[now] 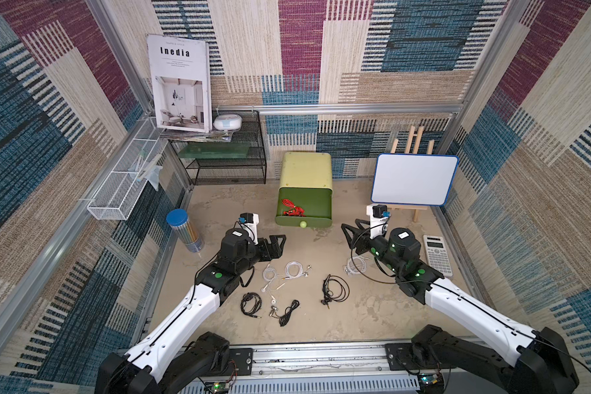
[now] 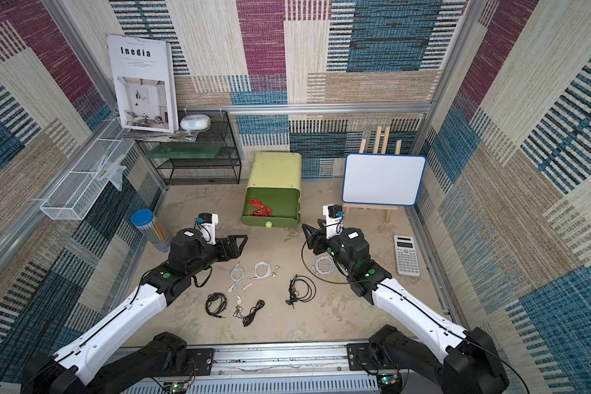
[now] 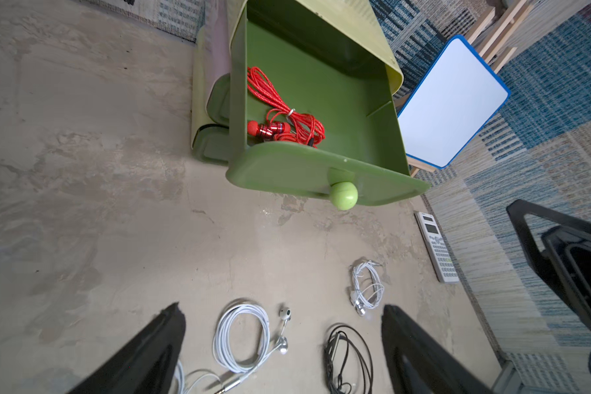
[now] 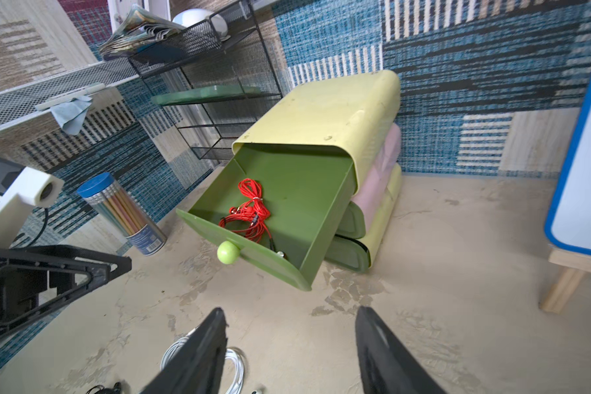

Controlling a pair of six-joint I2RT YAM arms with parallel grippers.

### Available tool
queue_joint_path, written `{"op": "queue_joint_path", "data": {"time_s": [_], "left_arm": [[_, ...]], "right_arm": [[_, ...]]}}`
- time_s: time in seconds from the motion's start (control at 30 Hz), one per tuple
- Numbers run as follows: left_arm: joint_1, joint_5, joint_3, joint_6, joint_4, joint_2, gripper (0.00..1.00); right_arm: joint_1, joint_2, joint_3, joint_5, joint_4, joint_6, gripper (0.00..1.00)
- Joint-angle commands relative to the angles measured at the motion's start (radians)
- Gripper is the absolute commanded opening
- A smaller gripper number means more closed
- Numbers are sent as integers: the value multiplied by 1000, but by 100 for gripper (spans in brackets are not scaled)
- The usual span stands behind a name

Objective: Place the wired earphones into the drawer by color
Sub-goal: Close the drawer in the storage box.

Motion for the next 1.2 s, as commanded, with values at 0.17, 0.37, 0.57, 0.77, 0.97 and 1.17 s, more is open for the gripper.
{"op": "queue_joint_path", "data": {"time_s": [0.17,0.37,0.57,0.77,0.97,1.17], "left_arm": [[-64,5,30,-155,176,138,82],[-111,-64,67,-169,226,218,73],[-135,-116,55,-211,324,276,66],[-146,-120,70,-237,399,351,62],[-151,-116,95,-241,424,398,56],[-154,-105,119,-240,436,427,51]], "right_arm": [[0,-34,-13,104,3,-87,64],[-1,-109,-74,146,29,-108,64],[-1,-179,-123,178,58,-120,66],[-1,-201,-133,184,56,-123,66],[-1,-206,-133,187,54,-126,66],[-1,-204,-133,187,56,-126,66]]}}
